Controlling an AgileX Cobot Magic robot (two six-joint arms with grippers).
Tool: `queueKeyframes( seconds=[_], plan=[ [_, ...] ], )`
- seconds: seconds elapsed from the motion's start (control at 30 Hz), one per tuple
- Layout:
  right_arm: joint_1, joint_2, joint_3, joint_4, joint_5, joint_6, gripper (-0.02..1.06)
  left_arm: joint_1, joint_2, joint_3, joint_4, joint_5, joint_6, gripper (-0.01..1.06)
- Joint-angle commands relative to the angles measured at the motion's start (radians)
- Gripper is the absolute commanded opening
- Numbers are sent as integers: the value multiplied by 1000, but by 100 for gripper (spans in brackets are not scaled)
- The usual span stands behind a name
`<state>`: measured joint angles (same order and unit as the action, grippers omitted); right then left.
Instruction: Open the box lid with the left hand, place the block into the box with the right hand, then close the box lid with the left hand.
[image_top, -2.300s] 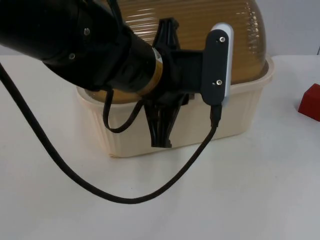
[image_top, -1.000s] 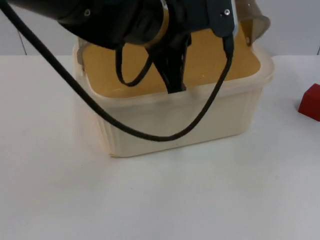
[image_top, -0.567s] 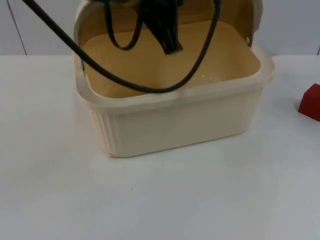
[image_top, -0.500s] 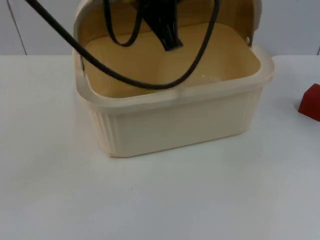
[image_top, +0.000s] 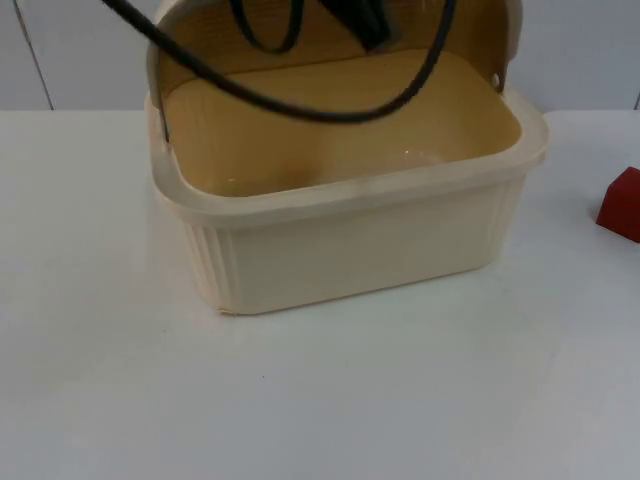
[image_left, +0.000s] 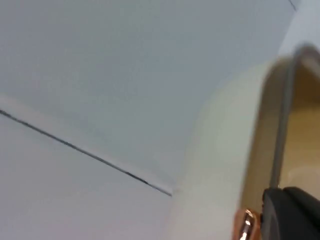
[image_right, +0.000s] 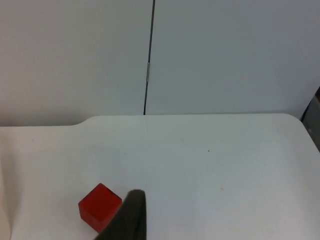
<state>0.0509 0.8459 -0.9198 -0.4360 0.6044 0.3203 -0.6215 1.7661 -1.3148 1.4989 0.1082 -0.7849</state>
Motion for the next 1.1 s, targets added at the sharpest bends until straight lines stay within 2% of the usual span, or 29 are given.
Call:
queueKeyframes(
  seconds=[0.0,0.1,0.3,0.4,0.47,0.5,0.57,0.67,0.7,0.77,0.83,0.87,0.93,1.0,1.07],
  plan=[
    [-6,-1,-6,-5,0,4,104,-6,-60,-6,-112,9,-8,0],
    [-6,-1,-6,-4,-2,18,104,-3,-147,-6,-210,36,-8,0],
    [-6,-1,-6,-4,-2,27,104,32,-273,-6,-266,80,-38,0],
    [-6,-1,-6,-4,-2,33,104,104,-371,-6,-400,95,-55,0],
    [-6,-1,-6,-4,-2,36,104,181,-436,-6,-519,109,-49,0],
    [-6,-1,-6,-4,-2,36,104,181,-436,-6,-519,109,-49,0],
    [-6,-1,-6,-4,-2,36,104,251,-485,-6,-597,167,-14,0],
    [-6,-1,-6,-4,-2,36,104,331,-535,-6,-708,322,153,0],
    [-6,-1,-6,-4,-2,36,104,331,-535,-6,-708,322,153,0],
    [-6,-1,-6,-4,-2,36,104,383,-551,-6,-841,436,313,0],
    [-6,-1,-6,-2,-8,35,104,446,-550,-6,-1124,538,540,0],
    [-6,-1,-6,-2,-8,35,104,446,-550,-6,-1124,538,540,0],
    [-6,-1,-6,-2,-16,35,104,499,-538,-6,-1378,604,767,0],
    [-6,-1,-6,-2,-21,35,104,532,-530,-4,-1578,630,924,0],
    [-6,-1,-6,-2,-21,35,104,541,-530,-4,-1631,618,940,0]
  ],
)
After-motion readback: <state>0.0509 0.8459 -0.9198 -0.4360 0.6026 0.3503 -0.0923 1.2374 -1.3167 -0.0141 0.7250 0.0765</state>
